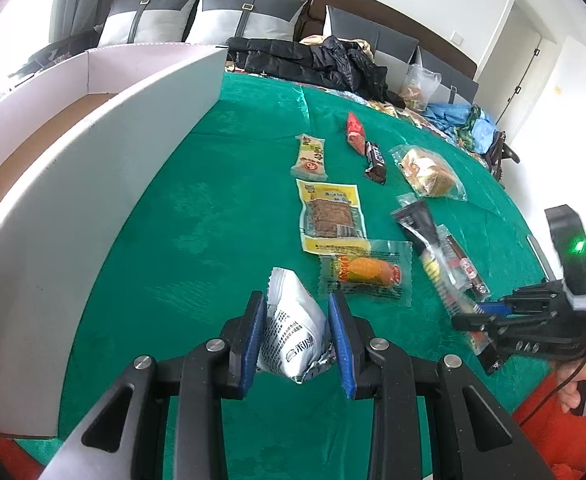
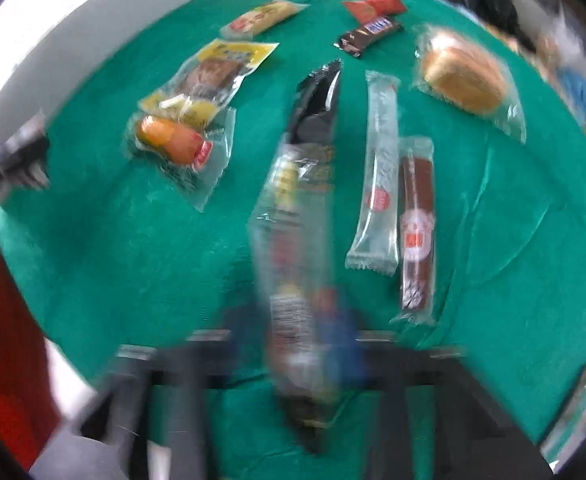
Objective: Organize snacks
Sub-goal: 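Carry both snacks over the white box and open both grippers to drop them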
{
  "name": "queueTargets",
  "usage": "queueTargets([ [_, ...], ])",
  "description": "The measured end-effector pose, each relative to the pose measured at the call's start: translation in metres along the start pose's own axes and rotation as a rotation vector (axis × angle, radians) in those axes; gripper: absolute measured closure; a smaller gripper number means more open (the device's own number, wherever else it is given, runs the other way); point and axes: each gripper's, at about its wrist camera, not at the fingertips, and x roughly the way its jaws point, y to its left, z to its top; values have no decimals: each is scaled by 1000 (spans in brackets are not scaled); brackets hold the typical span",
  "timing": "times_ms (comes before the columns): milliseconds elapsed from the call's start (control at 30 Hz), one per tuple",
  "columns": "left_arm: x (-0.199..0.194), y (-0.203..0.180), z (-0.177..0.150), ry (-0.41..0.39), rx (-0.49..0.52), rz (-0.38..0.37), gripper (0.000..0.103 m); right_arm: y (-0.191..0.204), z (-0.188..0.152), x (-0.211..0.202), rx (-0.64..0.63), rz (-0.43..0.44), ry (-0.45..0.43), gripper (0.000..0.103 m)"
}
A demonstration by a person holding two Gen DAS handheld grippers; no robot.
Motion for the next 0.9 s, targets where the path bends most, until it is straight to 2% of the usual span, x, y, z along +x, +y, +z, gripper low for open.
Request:
queueTargets([
  [67, -6, -3, 3, -8, -8, -18, 71, -11, -1, -12, 71, 56, -35, 85],
  [133, -15, -4, 8, -21, -26, -47, 71, -27, -4, -30, 190, 240, -88, 85],
  [167, -21, -5, 12, -30, -40, -64, 71, -34, -5, -40, 253, 358, -120, 85],
  [233, -34, -6, 22, -53, -67, -97, 71, -40, -4, -58, 311, 511, -185, 85],
  [300, -46, -5, 32, -74, -82, -109, 71, -37, 0, -72, 326, 581, -231, 85],
  [367, -63, 4, 47, -104, -104, -110, 71, -32, 10, -92, 323, 627, -281, 85],
  [467, -93, 32, 69, -150, -141, -88, 71, -14, 32, -119, 280, 648, -335, 85],
  [567, -121, 73, 90, -183, -169, -26, 71, 22, 66, -141, 222, 680, -374, 85],
  [733, -146, 163, 114, -158, -192, 219, 70, 119, 144, -162, 121, 741, -401, 84],
  [767, -146, 175, 115, -142, -196, 262, 61, 131, 154, -157, 119, 758, -398, 84],
  [800, -145, 187, 116, -122, -200, 309, 40, 149, 172, -148, 124, 778, -394, 80],
  [833, -144, 197, 113, -101, -206, 360, 28, 168, 192, -144, 132, 785, -392, 71],
  [867, -142, 206, 110, -90, -213, 403, 12, 176, 203, -139, 139, 761, -395, 62],
  [900, -143, 211, 106, -87, -216, 433, 9, 185, 212, -137, 149, 726, -398, 41],
])
